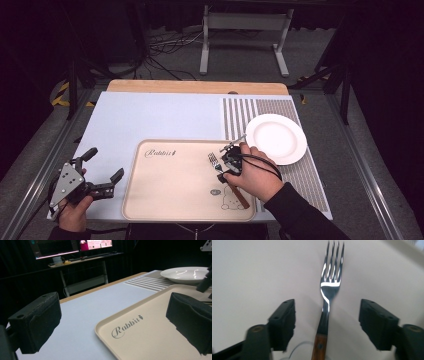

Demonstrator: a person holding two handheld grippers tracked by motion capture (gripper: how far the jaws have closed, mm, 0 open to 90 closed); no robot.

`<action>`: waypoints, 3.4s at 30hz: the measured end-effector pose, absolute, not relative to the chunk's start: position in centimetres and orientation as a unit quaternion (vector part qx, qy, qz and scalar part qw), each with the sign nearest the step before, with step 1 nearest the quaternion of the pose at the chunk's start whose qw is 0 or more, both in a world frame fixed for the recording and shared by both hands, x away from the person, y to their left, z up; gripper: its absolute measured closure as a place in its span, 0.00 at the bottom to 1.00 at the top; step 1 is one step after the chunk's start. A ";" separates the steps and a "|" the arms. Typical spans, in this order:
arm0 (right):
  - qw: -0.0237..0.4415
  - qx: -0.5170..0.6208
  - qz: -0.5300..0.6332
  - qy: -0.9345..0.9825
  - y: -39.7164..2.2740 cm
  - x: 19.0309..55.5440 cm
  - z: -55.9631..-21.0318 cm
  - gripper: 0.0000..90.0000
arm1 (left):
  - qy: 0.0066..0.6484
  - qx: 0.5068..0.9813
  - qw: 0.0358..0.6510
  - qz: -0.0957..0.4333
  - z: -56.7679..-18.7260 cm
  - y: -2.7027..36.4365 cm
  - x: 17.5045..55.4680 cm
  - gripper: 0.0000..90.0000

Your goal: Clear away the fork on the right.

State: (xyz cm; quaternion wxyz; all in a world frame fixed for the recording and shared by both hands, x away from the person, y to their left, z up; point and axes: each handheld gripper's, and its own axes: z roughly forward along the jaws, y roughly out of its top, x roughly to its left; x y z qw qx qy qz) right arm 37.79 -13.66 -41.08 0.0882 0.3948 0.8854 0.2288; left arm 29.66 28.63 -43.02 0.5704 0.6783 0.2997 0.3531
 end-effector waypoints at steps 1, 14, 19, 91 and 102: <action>0.101 0.379 0.242 0.887 -13.6 37.9 -41.1 0.26 | 0.300 0.678 0.571 0.353 -43.0 28.6 29.7 0.01; 0.104 0.297 0.306 0.898 -13.1 38.7 -40.5 0.47 | 0.301 0.678 0.570 0.352 -43.1 28.6 29.7 0.01; 0.080 0.269 0.307 0.909 -13.0 39.4 -40.7 0.80 | 0.301 0.678 0.571 0.353 -43.1 28.6 29.7 0.01; 0.118 0.322 0.241 0.908 -16.9 42.5 -43.1 1.00 | 0.299 0.679 0.570 0.353 -43.1 28.6 29.7 0.01; 0.127 0.337 0.233 0.903 -17.9 42.7 -43.0 1.00 | 0.299 0.680 0.569 0.353 -43.1 28.5 29.7 0.01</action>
